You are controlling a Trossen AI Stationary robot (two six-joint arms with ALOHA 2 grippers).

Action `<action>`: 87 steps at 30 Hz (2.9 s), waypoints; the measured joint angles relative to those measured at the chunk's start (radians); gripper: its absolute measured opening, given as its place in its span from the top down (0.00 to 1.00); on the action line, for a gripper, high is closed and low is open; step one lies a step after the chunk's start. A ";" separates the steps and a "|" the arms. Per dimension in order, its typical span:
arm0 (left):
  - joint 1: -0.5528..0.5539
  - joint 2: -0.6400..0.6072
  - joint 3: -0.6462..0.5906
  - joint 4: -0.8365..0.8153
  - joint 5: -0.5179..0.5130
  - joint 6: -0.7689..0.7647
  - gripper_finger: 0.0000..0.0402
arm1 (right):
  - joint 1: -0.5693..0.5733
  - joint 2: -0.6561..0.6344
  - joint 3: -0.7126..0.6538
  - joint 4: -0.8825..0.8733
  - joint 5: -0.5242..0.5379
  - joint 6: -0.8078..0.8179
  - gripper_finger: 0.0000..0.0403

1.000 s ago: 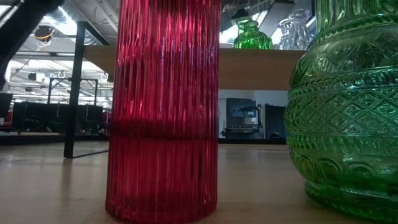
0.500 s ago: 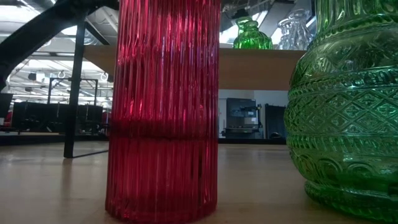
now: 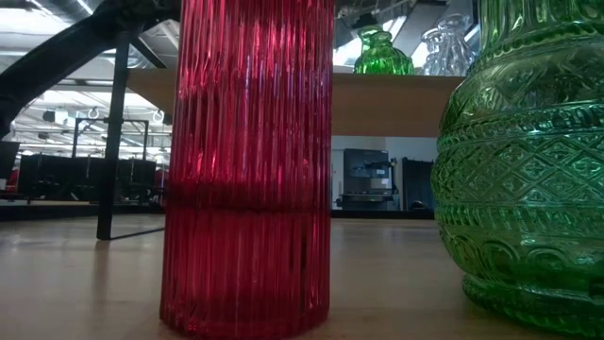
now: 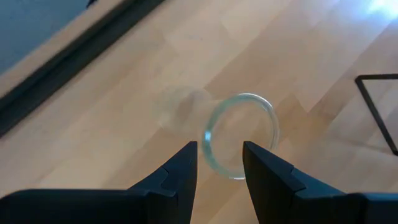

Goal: Sort vases onto shelf
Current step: Put the transparent vase on the shelf aligned with the other transparent vases

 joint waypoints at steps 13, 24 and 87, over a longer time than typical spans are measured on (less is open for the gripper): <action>-0.030 0.039 0.000 -0.026 -0.030 0.066 0.83 | 0.000 0.000 0.000 0.000 -0.062 0.000 1.00; -0.038 -0.081 0.000 -0.153 -0.044 0.182 0.97 | -0.001 0.000 0.000 0.055 -0.054 -0.102 0.99; -0.630 -0.533 0.100 -0.093 -0.287 -0.097 0.97 | -0.139 0.302 0.048 0.528 -0.637 -0.744 0.58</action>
